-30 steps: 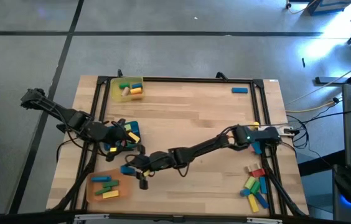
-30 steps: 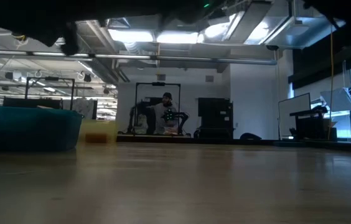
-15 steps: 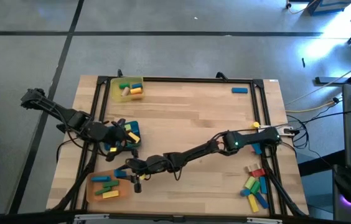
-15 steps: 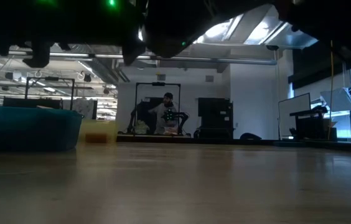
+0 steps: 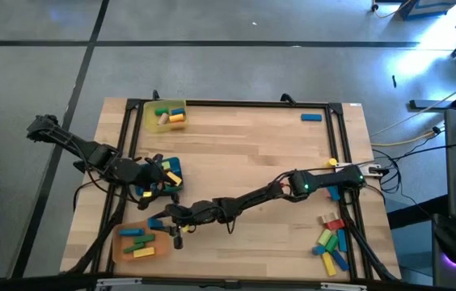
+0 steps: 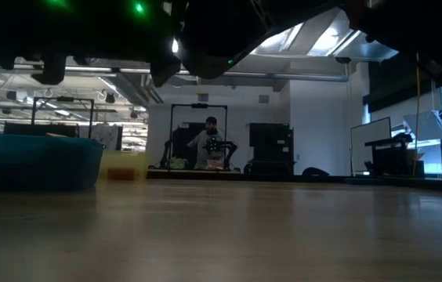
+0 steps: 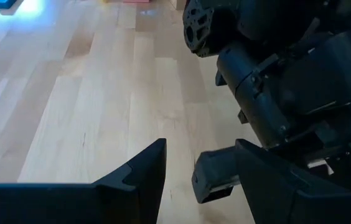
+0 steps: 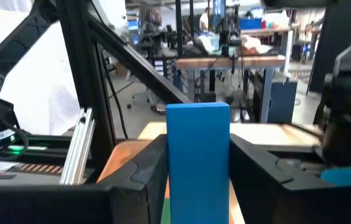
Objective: Sort blocks by size
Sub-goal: Put the blue block into the orange bin
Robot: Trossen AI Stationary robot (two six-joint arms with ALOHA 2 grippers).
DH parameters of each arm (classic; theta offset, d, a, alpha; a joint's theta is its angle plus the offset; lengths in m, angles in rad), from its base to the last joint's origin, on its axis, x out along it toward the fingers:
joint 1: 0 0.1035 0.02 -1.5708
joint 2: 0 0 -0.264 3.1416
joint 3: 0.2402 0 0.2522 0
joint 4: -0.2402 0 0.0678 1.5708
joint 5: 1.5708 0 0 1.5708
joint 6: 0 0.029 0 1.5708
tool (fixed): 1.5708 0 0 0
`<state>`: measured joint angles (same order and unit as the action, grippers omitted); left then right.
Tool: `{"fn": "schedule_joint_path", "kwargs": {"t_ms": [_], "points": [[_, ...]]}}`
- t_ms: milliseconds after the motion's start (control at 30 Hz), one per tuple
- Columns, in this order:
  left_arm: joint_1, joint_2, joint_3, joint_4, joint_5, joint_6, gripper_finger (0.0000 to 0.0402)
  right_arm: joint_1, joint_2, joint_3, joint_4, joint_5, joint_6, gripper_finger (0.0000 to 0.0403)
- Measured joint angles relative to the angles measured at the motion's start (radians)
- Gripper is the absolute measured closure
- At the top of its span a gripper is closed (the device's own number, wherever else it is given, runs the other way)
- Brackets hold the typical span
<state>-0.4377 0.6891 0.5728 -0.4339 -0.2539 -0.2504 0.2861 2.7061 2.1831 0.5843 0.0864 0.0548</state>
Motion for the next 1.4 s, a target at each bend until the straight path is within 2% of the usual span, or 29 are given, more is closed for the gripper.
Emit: {"fn": "schedule_joint_path", "kwargs": {"t_ms": [767,900,1133,1267,1400], "points": [[0.000,0.000,0.000,0.002,-0.001,0.015,0.0226,0.000,0.022,-0.001,-0.065,0.010,-0.012,0.0249],[0.000,0.000,0.000,0.002,-0.001,0.015,0.0226,0.000,0.022,-0.001,-0.068,0.010,-0.012,0.0233],[0.000,0.000,0.000,0.001,-0.001,0.015,0.0226,0.001,0.021,-0.001,-0.076,0.009,-0.012,0.0180],[0.000,0.000,0.000,0.000,-0.001,0.014,0.0226,0.001,-0.008,-0.001,-0.165,0.009,-0.018,0.0160],[0.000,0.000,0.000,0.000,-0.001,0.015,0.0226,0.002,-0.091,-0.001,-0.345,0.009,-0.041,0.0154]]}}
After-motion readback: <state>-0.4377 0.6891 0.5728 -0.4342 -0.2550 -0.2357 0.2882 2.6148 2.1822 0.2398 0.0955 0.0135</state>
